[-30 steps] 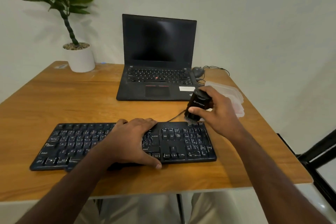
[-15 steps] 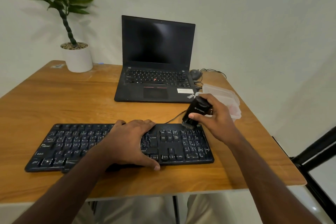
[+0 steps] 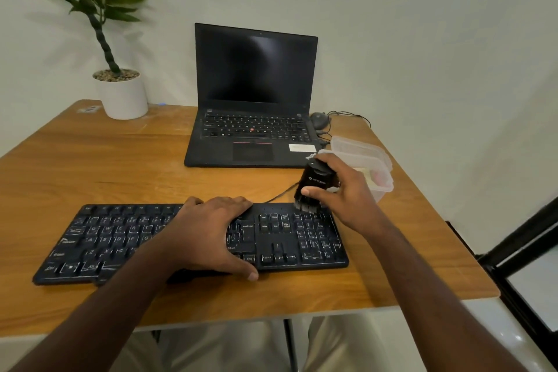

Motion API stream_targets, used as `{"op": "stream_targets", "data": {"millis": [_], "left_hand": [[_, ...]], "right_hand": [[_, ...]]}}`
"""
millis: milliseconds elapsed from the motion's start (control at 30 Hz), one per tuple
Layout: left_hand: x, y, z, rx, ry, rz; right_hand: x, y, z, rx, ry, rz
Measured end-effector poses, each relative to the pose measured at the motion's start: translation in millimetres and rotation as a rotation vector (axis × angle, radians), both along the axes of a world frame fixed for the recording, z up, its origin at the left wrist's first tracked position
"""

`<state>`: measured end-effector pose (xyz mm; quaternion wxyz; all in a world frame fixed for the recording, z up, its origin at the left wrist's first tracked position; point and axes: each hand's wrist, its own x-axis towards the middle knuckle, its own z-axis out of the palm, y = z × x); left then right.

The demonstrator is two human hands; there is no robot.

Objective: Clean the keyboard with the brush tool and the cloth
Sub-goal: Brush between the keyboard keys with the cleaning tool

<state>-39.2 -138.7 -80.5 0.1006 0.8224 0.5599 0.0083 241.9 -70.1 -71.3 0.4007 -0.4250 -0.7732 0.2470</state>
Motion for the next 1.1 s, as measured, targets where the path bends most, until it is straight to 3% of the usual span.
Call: {"op": "stream_targets", "data": {"millis": [233,433,600,733,933,1100], "left_hand": [[-1.0,-3.3,-1.7,0.000,-0.016,0.001],[-3.2,-4.6,-7.9,0.012,-0.028,0.000],[-2.5,-8.1,-7.1,0.028,0.028,-0.017],[-0.6,-13.0,-8.7,0.033,0.087,-0.011],[1.3,-25.4,-11.3,0.073,0.075,0.011],[-0.4,-25.2,-13.3,0.079,0.076,0.013]], "right_hand": [[0.1,-0.8,4.4,0.013,0.091,-0.033],[-22.5,-5.0,-0.5,0.018,-0.020,0.004],[-11.2,-5.1,4.4,0.016,0.082,-0.010],[2.0,-7.8,7.0,0.021,-0.063,0.022],[3.2,-6.3,9.9,0.049,0.017,-0.026],[-5.2,-1.5,4.3,0.061,-0.076,-0.029]]}}
